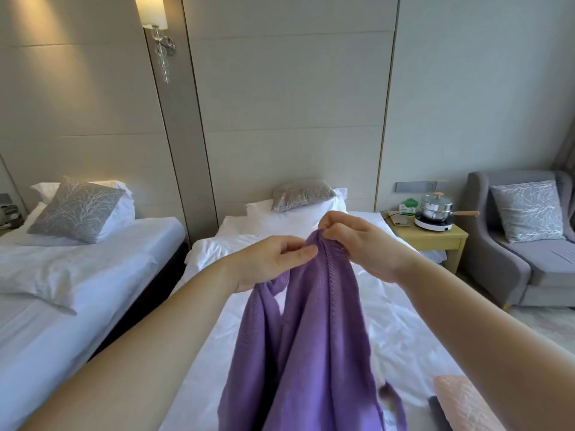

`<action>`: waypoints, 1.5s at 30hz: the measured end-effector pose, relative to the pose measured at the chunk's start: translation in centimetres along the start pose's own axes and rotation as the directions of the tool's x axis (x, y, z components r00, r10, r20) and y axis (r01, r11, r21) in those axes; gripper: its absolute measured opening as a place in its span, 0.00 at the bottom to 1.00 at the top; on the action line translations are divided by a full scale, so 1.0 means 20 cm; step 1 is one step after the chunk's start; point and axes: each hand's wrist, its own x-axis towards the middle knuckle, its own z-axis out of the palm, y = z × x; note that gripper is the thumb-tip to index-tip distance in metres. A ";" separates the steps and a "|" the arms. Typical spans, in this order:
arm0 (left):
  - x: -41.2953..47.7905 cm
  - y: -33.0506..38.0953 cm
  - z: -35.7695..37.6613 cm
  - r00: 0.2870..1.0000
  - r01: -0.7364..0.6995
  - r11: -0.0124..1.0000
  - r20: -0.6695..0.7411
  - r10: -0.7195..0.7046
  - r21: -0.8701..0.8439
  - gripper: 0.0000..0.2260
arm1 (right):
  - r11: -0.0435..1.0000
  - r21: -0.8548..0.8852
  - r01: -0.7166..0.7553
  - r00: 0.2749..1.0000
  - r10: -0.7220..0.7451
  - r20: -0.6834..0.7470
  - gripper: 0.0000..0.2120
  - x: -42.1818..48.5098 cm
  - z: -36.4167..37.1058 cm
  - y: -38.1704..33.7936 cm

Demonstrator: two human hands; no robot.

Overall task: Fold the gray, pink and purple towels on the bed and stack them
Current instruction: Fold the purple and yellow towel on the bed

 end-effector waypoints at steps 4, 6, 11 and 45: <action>0.06 0.02 0.01 0.995 -0.002 1.000 -0.095 0.003 0.013 0.14 | 0.998 -0.059 0.000 1.000 -0.001 -0.013 0.07 -0.04 -0.04 0.03; 0.09 0.03 0.00 0.983 -0.033 0.998 -0.179 0.041 0.044 0.11 | 0.999 -0.034 0.033 0.999 -0.034 -0.020 0.05 -0.06 -0.05 0.05; 0.13 0.11 -0.03 0.942 -0.085 0.995 -0.321 0.099 0.057 0.06 | 0.999 -0.045 0.002 0.999 -0.005 -0.053 0.04 -0.11 -0.05 0.16; 0.11 0.10 -0.05 0.999 -0.015 0.997 0.045 0.018 -0.080 0.22 | 0.983 -0.169 0.070 0.998 -0.070 0.008 0.11 -0.04 -0.11 -0.05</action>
